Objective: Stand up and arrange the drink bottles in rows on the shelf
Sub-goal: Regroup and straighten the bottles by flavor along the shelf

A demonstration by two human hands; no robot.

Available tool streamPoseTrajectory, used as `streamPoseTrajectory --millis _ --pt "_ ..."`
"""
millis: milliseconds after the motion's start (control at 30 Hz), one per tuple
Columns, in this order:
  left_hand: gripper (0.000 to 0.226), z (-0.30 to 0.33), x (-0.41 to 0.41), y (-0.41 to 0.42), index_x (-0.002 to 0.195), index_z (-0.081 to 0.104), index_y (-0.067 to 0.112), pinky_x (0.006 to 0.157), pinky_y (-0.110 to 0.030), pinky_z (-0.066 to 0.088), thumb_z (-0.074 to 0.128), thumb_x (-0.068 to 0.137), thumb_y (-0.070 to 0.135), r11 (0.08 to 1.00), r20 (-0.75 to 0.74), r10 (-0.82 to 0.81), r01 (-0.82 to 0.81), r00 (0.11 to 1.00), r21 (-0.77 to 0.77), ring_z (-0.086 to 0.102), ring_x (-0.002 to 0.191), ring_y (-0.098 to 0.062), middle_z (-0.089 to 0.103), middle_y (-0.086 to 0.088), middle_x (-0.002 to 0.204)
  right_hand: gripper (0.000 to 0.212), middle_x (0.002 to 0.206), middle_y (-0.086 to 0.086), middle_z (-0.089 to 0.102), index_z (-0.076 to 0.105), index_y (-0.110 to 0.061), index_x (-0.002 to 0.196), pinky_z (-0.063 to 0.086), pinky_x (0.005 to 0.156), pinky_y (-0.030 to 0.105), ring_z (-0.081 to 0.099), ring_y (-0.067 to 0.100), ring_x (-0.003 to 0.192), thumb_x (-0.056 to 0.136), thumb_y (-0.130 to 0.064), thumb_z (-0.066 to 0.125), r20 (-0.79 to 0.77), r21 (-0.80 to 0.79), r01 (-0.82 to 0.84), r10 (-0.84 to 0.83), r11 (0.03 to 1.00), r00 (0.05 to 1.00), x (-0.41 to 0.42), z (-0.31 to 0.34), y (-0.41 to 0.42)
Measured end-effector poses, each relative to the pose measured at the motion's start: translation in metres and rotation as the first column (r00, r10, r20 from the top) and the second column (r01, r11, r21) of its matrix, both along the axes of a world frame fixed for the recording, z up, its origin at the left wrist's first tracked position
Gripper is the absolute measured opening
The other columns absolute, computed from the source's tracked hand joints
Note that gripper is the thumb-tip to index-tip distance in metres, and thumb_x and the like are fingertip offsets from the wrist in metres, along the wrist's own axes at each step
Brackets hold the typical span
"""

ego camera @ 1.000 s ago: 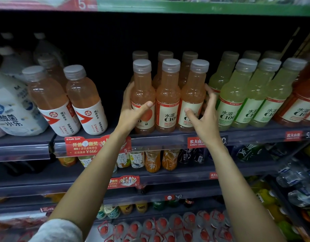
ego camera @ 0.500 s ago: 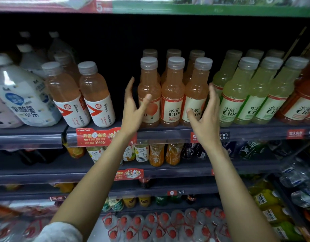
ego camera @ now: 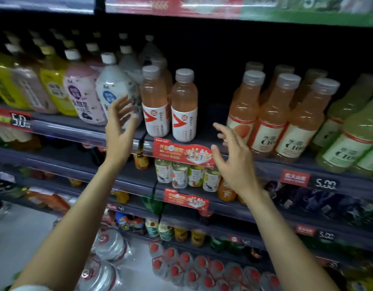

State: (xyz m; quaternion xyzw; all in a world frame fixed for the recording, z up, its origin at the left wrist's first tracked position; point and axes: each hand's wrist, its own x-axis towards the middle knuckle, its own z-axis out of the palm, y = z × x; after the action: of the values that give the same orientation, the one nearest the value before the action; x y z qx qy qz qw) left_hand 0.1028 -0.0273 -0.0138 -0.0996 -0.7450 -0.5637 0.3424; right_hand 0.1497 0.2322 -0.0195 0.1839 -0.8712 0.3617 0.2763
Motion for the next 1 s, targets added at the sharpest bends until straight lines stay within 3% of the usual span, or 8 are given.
streamPoseTrajectory --millis 100,167,234,334,467,668,834,1001 --pt "0.048 0.001 -0.025 0.008 0.144 0.029 0.018 0.108 -0.020 0.036 0.047 0.100 0.023 0.982 0.115 -0.165 0.151 0.980 0.117 0.042 0.127 0.007 0.037 0.002 0.147 0.062 0.142 -0.010 0.033 0.028 -0.021 0.146 0.039 0.107 0.036 0.039 0.013 0.132 0.092 -0.018 0.059 0.122 -0.210 0.011 0.015 0.978 0.992 -0.015 -0.004 -0.026" --pt "0.053 -0.001 -0.043 0.014 0.147 0.025 0.029 0.114 -0.030 0.030 0.044 0.099 0.042 0.956 0.167 -0.251 0.218 0.953 0.196 0.035 0.136 -0.001 0.030 0.001 0.155 0.066 0.140 -0.016 0.027 0.022 -0.024 0.147 0.035 0.111 0.039 0.034 0.013 0.136 0.093 -0.021 0.058 0.190 -0.294 0.036 0.022 0.955 0.981 -0.024 -0.007 -0.038" --pt "0.045 -0.001 -0.063 0.013 0.136 0.039 0.039 0.115 -0.040 0.031 0.042 0.094 0.055 0.912 0.191 -0.318 0.245 0.929 0.330 0.040 0.136 -0.009 0.042 0.003 0.148 0.066 0.141 -0.017 0.025 0.020 -0.028 0.147 0.034 0.111 0.041 0.032 0.012 0.137 0.093 -0.024 0.058 0.212 -0.349 0.071 0.005 0.935 0.977 -0.033 -0.009 -0.051" --pt "0.045 0.004 -0.081 0.013 0.138 0.046 0.026 0.111 -0.038 0.037 0.033 0.100 0.046 0.842 0.172 -0.397 0.282 0.902 0.460 0.050 0.127 -0.011 0.055 0.003 0.137 0.070 0.150 -0.012 0.023 0.018 -0.034 0.145 0.034 0.111 0.041 0.032 0.013 0.137 0.091 -0.026 0.061 0.230 -0.394 0.111 -0.019 0.912 0.973 -0.045 -0.011 -0.063" --pt "0.081 0.002 -0.105 0.005 0.145 0.041 0.020 0.113 -0.040 0.034 0.038 0.083 0.072 0.825 0.305 -0.469 0.287 0.829 0.486 0.048 0.130 -0.015 0.050 -0.002 0.143 0.073 0.154 -0.002 0.024 0.017 -0.031 0.147 0.035 0.109 0.042 0.035 0.016 0.134 0.090 -0.025 0.062 0.292 -0.443 0.185 -0.054 0.877 0.955 -0.060 -0.012 -0.075" --pt "0.062 -0.014 -0.122 0.012 0.135 0.052 0.012 0.099 -0.024 0.046 0.022 0.100 0.053 0.778 0.323 -0.549 0.332 0.771 0.533 0.062 0.109 -0.007 0.064 -0.002 0.125 0.073 0.153 -0.004 0.026 0.018 -0.025 0.148 0.033 0.112 0.039 0.029 0.010 0.139 0.090 -0.027 0.063 0.223 -0.384 0.194 -0.113 0.903 0.968 -0.068 -0.018 -0.090" --pt "0.067 -0.018 -0.128 0.014 0.138 0.050 0.015 0.108 -0.036 0.041 0.027 0.096 0.062 0.748 0.276 -0.560 0.333 0.781 0.574 0.060 0.117 -0.014 0.061 -0.004 0.130 0.076 0.150 -0.001 0.033 0.018 -0.023 0.147 0.039 0.109 0.039 0.036 0.012 0.136 0.087 -0.021 0.066 0.216 -0.405 0.191 -0.109 0.894 0.970 -0.074 -0.019 -0.098" --pt "0.090 -0.020 -0.128 0.018 0.144 0.041 0.021 0.104 -0.030 0.043 0.039 0.075 0.078 0.773 0.271 -0.538 0.339 0.798 0.537 0.054 0.124 -0.012 0.053 -0.001 0.140 0.072 0.146 0.001 0.040 0.019 -0.024 0.146 0.044 0.104 0.038 0.045 0.013 0.130 0.089 -0.032 0.063 0.212 -0.428 0.224 -0.144 0.876 0.967 -0.077 -0.017 -0.100"
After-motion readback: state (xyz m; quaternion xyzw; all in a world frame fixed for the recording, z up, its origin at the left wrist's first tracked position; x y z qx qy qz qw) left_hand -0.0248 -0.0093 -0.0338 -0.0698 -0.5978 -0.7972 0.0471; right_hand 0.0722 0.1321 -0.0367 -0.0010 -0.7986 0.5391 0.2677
